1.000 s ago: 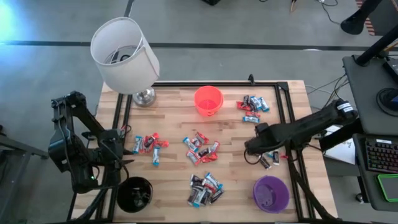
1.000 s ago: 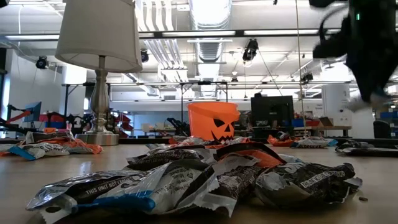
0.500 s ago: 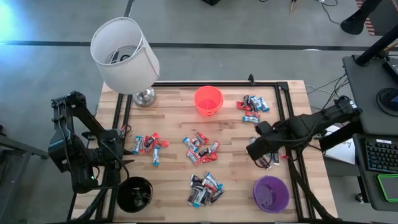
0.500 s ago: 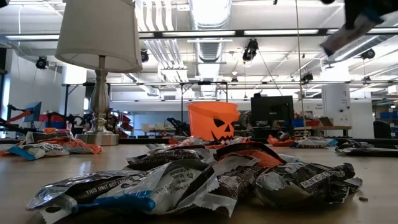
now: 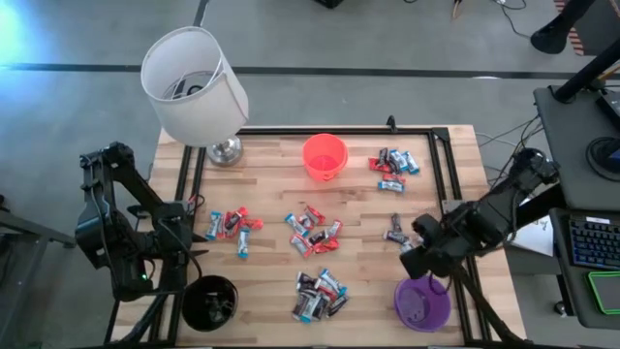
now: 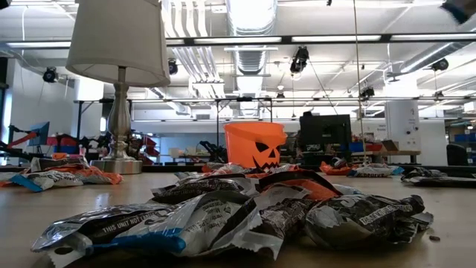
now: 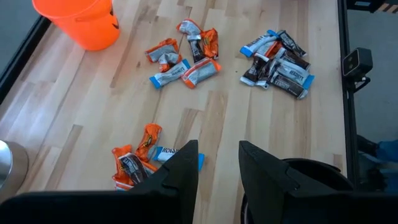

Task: Organize candy in baskets
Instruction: Put the white chocolate into the purple bucket, then put the brown chocolate into the black bucket

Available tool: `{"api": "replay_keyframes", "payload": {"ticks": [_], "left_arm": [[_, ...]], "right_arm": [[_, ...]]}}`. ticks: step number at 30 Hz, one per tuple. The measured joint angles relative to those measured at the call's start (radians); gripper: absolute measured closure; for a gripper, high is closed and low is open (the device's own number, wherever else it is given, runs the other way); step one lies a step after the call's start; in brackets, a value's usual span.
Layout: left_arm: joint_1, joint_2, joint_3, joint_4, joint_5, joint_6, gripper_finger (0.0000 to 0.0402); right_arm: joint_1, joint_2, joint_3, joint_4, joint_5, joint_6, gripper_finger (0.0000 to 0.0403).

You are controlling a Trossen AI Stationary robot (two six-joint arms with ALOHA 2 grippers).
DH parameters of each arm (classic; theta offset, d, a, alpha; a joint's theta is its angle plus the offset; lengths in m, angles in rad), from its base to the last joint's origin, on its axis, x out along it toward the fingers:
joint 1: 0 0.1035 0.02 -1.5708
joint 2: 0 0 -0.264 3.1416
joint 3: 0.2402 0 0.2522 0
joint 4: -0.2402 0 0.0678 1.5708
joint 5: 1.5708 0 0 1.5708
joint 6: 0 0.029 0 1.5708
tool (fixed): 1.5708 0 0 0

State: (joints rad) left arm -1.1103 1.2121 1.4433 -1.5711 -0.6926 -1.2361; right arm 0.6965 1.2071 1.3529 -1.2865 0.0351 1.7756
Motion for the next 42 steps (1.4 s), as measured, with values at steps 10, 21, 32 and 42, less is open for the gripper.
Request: {"api": "replay_keyframes", "payload": {"ticks": [10,21,32,42], "left_arm": [[0.0,0.0,0.0,0.0,-0.001,0.0,0.0304],[0.0,0.0,0.0,0.0,-0.002,0.0,0.0304],[0.0,0.0,0.0,0.001,-0.003,-0.007,0.0304],[0.0,0.0,0.0,0.021,-0.002,-0.019,0.0304]], "right_arm": [[0.133,0.078,0.0,0.106,-0.071,0.086,0.038],[0.179,0.177,0.0,0.144,-0.249,0.065,0.0367],[0.178,0.216,-0.001,0.144,-0.245,0.023,0.0279],[0.178,0.208,-0.001,0.133,-0.229,0.02,0.0246]]}}
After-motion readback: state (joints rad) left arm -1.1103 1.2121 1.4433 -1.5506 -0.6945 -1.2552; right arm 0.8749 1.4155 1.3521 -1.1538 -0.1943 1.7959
